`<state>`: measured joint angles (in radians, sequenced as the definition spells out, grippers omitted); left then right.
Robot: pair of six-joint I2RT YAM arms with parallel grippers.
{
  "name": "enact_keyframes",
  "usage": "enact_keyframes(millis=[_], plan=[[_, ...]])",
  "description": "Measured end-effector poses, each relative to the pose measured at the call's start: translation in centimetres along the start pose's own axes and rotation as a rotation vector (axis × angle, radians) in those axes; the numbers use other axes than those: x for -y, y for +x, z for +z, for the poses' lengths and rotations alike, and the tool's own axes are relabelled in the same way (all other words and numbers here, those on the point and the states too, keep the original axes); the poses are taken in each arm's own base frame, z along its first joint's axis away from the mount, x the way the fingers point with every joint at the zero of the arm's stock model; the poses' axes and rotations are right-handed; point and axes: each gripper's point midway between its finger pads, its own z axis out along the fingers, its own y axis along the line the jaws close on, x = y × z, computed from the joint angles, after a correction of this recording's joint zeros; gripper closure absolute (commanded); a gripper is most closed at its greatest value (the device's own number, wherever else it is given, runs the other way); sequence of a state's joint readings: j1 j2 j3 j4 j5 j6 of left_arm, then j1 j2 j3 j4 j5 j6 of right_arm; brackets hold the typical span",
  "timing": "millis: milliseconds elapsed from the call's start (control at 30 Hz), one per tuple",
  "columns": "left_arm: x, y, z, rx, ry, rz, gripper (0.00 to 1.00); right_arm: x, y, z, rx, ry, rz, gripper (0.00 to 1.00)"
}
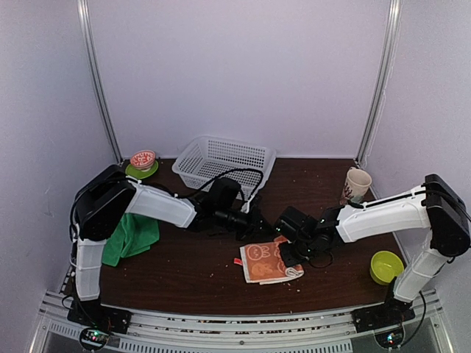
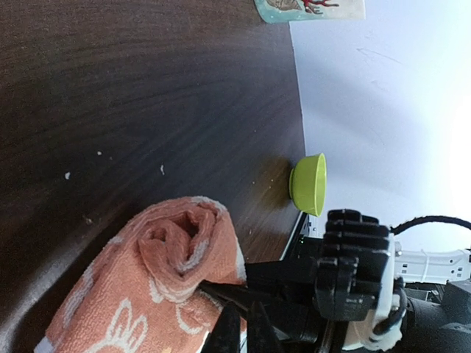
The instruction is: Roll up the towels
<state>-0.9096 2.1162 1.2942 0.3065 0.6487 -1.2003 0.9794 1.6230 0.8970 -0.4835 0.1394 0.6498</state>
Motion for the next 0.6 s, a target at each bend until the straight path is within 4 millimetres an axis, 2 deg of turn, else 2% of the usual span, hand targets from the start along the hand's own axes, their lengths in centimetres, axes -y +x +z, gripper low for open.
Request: enact_keyframes(millis=[233, 400, 600], plan=[[-0.1, 0.1, 2.0, -0.048, 0.020, 0.001, 0.94, 0.0, 0.0, 0.0, 0.001, -0.001, -0.020, 0.91], [-1.1, 0.4, 3.2, -0.077, 0.022, -0.016, 0.95, -0.1, -0.1, 0.0, 0.001, -0.003, -0.041, 0.78], [-4.0, 1.1, 4.3, -0.099, -0.013, -0.063, 0.96, -0.5, -0.2, -0.7, 0.005, -0.035, -0.059, 0.58]])
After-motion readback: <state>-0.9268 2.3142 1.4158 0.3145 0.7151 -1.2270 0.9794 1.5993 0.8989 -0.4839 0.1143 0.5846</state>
